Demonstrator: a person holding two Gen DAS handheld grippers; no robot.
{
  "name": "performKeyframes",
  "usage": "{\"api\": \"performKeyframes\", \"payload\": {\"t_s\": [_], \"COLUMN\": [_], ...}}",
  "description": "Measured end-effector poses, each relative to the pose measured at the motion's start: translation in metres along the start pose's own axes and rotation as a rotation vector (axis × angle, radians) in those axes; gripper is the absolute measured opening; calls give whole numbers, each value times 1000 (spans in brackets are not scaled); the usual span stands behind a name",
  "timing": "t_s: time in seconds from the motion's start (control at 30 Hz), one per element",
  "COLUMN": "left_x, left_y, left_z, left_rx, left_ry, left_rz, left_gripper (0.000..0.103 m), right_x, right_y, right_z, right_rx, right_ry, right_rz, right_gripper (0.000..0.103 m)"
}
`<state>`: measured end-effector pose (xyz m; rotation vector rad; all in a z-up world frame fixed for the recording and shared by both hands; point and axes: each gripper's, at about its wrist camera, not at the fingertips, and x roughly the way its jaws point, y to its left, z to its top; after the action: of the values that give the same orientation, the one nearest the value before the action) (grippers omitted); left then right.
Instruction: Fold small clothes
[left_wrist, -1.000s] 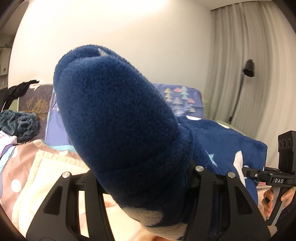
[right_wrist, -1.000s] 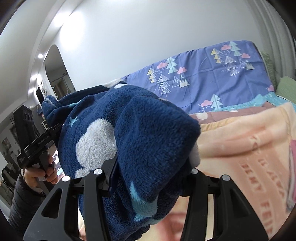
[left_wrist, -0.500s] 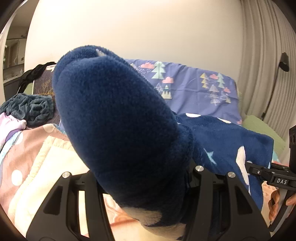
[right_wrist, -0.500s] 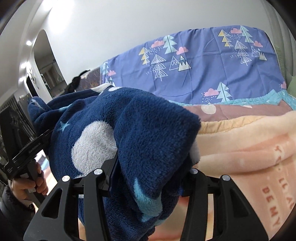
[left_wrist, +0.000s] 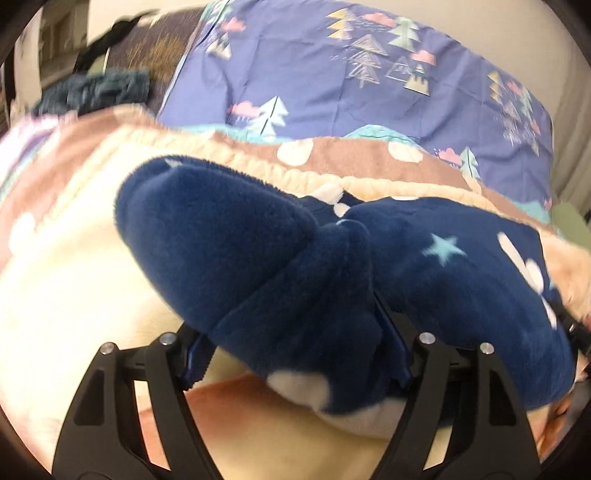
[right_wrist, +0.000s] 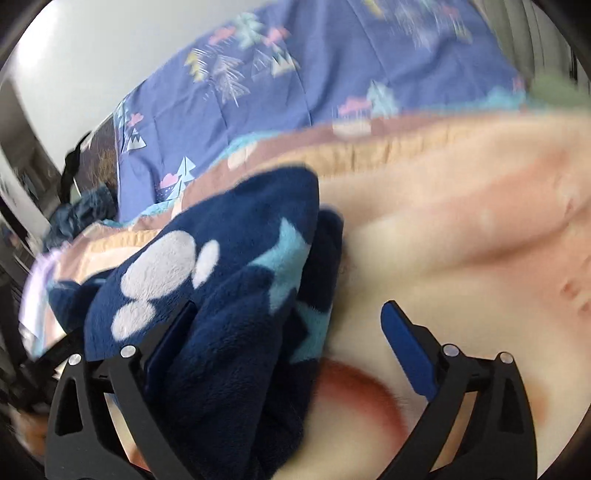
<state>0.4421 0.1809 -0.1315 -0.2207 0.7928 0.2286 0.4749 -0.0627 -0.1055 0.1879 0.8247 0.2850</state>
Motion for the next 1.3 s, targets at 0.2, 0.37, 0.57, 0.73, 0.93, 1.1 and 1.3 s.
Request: {"api": "performKeyframes", "payload": {"t_s": [0.2, 0.37, 0.57, 0.73, 0.93, 1.1, 1.3], "left_x": [-83, -172, -276, -319, -360, -386, -409], "left_y": [-19, -44, -66, -79, -88, -82, -73], "left_z": [-23, -62, -119, -164, -208, -230, -253], "left_rx": [118, 242, 267, 265, 287, 266, 270], "left_ry": [-169, -312, -415, -428, -429, -420, -437], "left_rz": [-43, -106, -202, -158, -171, -182, -153], "left_gripper": [90, 101, 101, 101, 101, 101, 101], "right_x": [-75, -153, -253, -315, -370, -399, -416], "right_y": [17, 13, -8, -18, -21, -8, 4], "right_z": [-36, -108, -145, -174, -213, -229, -244], "right_rx": [-170, -276, -172, -180, -160, -187, -194], "right_ry": [-181, -302, -357, -357, -389, -429, -436], "right_rz": [-56, -75, -62, -100, -105, -131, -139], "right_gripper": [99, 102, 102, 102, 102, 102, 102]}}
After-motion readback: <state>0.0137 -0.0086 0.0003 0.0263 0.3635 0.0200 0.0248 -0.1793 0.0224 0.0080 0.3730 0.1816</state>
